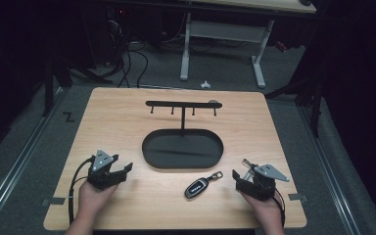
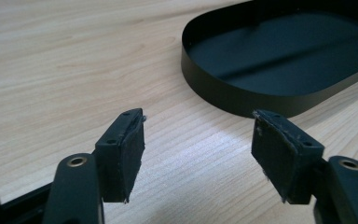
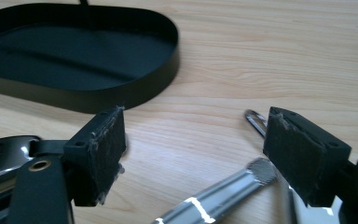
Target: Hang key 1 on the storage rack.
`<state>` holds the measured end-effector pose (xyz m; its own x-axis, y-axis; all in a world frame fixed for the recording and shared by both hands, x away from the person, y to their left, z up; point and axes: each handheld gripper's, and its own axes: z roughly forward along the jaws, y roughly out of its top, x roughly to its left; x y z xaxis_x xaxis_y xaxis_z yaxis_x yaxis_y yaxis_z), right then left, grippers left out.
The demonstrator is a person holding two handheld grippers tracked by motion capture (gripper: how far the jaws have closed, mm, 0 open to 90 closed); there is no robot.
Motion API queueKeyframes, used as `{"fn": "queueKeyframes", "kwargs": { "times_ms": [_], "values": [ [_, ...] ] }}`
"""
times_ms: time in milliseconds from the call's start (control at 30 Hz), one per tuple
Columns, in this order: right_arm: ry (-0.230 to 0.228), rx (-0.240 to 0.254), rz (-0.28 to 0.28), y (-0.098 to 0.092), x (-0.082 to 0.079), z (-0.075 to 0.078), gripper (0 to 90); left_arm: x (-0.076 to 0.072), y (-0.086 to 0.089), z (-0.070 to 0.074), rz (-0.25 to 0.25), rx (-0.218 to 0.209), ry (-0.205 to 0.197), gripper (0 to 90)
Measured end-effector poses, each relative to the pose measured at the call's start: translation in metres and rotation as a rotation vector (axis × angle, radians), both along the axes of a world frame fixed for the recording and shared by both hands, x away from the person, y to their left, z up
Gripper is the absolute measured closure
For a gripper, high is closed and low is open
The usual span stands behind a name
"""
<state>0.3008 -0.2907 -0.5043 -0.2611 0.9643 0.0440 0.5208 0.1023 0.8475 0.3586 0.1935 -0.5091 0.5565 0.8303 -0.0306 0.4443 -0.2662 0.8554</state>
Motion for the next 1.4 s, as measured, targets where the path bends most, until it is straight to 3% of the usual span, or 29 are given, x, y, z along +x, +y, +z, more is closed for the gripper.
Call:
{"fn": "queueKeyframes", "kwargs": {
  "times_ms": [233,367,633,800,1167,1400],
  "values": [
    [0.028,-0.013,0.091,0.028,0.005,-0.002,19.0,0.001,0.000,-0.003,0.000,0.015,0.007,34.6],
    [0.040,-0.022,0.159,0.057,0.006,-0.003,19.4,-0.001,0.001,-0.002,-0.001,0.012,0.005,34.5],
    [0.083,-0.033,0.223,0.091,0.004,-0.007,20.4,-0.003,0.000,-0.002,-0.003,0.024,-0.006,34.0],
    [0.124,-0.055,0.239,0.098,0.007,-0.013,17.5,-0.001,-0.001,-0.004,-0.006,0.031,-0.004,34.1],
    [0.132,-0.120,0.229,0.094,0.004,-0.017,18.8,-0.003,-0.003,-0.003,-0.013,0.049,-0.019,34.1],
    [0.139,-0.116,0.204,0.080,0.002,-0.017,19.0,-0.002,-0.005,-0.003,-0.017,0.055,-0.020,33.8]
  ]
}}
